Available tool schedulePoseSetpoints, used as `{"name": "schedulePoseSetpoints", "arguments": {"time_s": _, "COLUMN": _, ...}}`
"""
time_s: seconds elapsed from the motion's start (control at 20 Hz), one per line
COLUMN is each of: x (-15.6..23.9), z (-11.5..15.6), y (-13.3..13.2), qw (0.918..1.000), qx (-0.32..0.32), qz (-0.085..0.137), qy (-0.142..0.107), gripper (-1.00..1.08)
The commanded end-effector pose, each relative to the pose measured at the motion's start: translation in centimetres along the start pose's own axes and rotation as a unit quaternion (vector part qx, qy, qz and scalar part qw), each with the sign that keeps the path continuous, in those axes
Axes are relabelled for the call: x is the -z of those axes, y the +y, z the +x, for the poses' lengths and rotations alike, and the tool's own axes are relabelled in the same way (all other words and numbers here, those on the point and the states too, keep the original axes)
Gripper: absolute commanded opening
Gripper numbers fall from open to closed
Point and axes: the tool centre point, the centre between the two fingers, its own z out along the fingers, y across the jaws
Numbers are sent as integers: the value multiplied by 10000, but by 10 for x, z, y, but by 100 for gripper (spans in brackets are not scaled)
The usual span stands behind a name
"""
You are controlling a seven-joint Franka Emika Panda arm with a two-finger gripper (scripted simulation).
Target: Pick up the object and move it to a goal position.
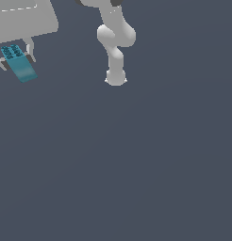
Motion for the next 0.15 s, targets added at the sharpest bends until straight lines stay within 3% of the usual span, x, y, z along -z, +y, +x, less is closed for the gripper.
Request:
{"name": "schedulePoseSetpoints", "arguments": {"time_s": 0.0, "x": 2, "z": 0, "y": 1, "qw": 10000, "qx": 0, "qz": -5, "qy": 3, "gripper": -100}}
{"name": "schedulePoseSetpoints", "arguments": {"time_s": 0.1, "x": 2, "z": 0, "y": 1, "qw": 10000, "qx": 0, "qz": -5, "qy": 3, "gripper": -100}}
